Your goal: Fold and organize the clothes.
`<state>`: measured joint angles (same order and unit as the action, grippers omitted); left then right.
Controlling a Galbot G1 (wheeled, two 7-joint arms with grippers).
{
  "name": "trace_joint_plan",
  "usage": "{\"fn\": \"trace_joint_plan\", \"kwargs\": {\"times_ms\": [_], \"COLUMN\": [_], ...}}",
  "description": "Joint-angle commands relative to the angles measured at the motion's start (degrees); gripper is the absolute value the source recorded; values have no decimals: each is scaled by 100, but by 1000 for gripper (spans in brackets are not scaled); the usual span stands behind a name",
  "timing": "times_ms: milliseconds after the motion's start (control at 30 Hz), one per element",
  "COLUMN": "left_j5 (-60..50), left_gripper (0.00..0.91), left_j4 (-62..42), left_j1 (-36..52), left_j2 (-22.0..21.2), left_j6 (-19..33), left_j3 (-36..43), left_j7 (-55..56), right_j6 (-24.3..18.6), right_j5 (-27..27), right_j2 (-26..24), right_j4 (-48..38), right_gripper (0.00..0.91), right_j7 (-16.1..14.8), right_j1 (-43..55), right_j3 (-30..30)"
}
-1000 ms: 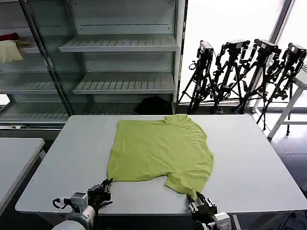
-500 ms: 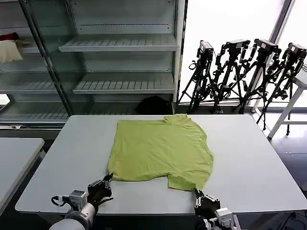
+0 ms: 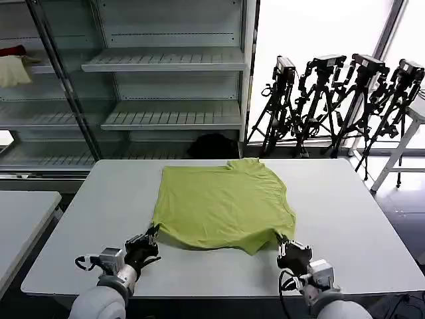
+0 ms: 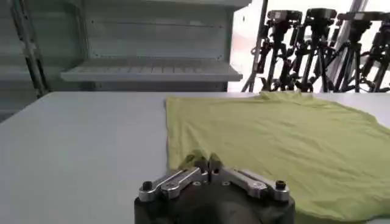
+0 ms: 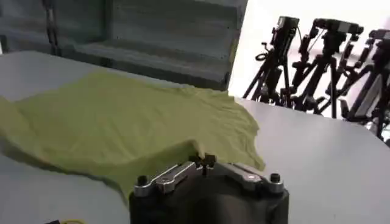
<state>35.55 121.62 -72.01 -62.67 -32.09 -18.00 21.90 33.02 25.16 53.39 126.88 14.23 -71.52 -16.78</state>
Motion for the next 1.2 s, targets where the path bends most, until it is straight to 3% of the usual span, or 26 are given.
{"fn": "trace_joint_plan", "kwargs": {"times_ms": [33,400,500,767,1200], "left_j5": [112,147,72,-88,-314], "left_gripper": [10,10,10,10,20], "left_j4": [-379,-1127,-1337,-1577,-1897], "left_j1": [784,1543,1679,1830,1935], "left_j2": [-221,-556,-645,-749,-797], "left_j6": [-59,-70,-91,-95,-94], "left_j3": [214,431,493,591,686], "left_j7": [440,865,1016,1109,835], "right_j6": [7,-75,-96,-269,-376], "right_j5": [-24,-380,-582,-855,-928], "right_j2": [-50,131,203,534,577], "right_j4": [-370,-1597,-1994,-2694,-2920], "right_gripper": [0,0,0,0,0], "right_j7": [-398,-835,-1108,-1233,-1384], "right_j1": [694,2088,2484,2873,2806], "right_j3": [-116,491,753,1110,1162]}}
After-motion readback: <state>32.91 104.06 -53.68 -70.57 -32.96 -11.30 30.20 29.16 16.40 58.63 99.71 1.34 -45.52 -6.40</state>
